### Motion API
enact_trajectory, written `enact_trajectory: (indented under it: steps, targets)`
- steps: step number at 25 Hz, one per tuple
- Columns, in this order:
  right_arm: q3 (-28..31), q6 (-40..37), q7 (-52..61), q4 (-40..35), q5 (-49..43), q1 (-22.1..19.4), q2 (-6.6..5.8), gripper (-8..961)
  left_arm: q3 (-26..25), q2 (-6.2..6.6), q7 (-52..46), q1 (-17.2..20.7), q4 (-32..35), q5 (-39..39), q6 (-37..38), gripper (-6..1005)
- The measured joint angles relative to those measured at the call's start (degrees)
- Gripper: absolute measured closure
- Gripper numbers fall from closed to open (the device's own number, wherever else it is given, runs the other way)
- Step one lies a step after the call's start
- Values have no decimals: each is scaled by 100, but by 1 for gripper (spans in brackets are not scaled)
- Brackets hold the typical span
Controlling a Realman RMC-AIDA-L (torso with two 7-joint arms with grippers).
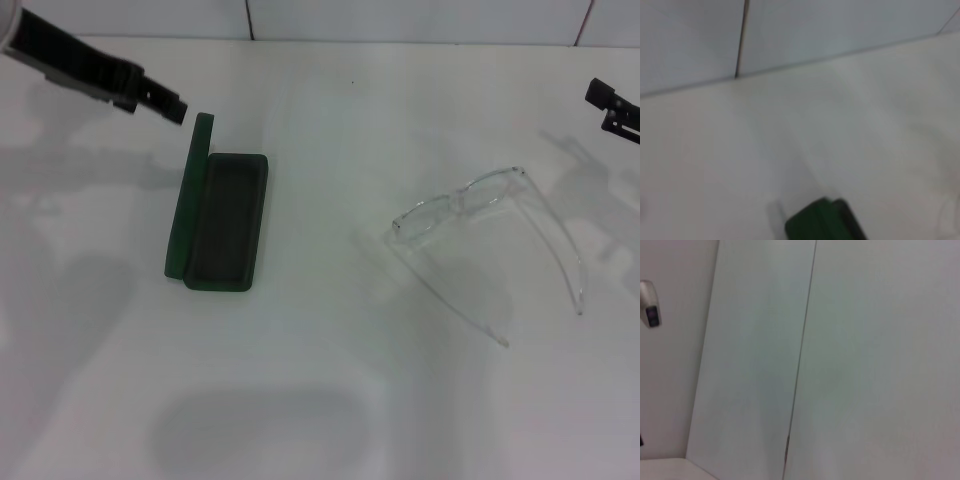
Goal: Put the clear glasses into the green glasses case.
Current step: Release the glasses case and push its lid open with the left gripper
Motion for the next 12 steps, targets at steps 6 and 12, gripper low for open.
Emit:
enact_trajectory:
  steps: [6,12]
  targets:
    - [0,-9,-1,0,-4,-9,-2,80,0,-4,-230,-27,595,463,-395,299]
    - [0,-18,-1,-1,-4,-28,-3,80,0,-6,-362,-23,1034,541,-615,301]
